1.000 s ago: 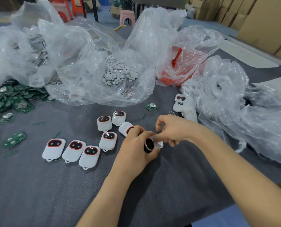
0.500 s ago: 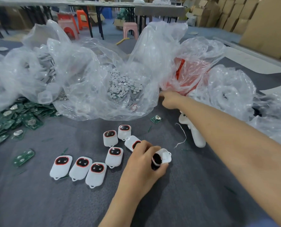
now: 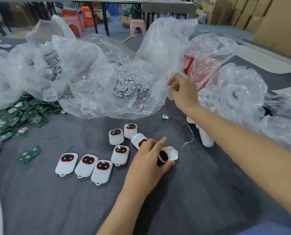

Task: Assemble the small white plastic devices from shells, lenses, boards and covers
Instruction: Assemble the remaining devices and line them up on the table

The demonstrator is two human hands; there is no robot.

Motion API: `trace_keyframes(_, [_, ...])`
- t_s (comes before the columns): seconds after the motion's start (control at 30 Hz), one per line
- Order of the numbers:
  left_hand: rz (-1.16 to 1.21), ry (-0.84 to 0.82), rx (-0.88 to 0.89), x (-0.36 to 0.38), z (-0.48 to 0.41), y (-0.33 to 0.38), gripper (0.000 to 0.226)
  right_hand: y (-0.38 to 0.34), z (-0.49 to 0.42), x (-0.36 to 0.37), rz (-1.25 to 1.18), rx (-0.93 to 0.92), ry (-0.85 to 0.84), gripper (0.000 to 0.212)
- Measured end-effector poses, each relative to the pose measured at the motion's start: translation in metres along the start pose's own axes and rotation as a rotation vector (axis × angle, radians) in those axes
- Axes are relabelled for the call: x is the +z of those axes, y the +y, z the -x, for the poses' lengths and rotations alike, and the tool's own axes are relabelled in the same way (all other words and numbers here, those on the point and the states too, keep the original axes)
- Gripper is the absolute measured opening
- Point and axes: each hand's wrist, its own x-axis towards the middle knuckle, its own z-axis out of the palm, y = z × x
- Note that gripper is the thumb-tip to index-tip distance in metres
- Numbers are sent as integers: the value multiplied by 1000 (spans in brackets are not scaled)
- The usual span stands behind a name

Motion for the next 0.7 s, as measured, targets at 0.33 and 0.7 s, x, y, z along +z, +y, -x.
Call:
trace_keyframes(0.33, [523, 204, -260, -12, 0, -1, 10, -27, 151, -40, -1061, 660, -76, 14])
trace_keyframes(0.7, [583, 133, -253, -14, 3, -6, 20, -32, 175, -36, -1062, 703, -100, 11])
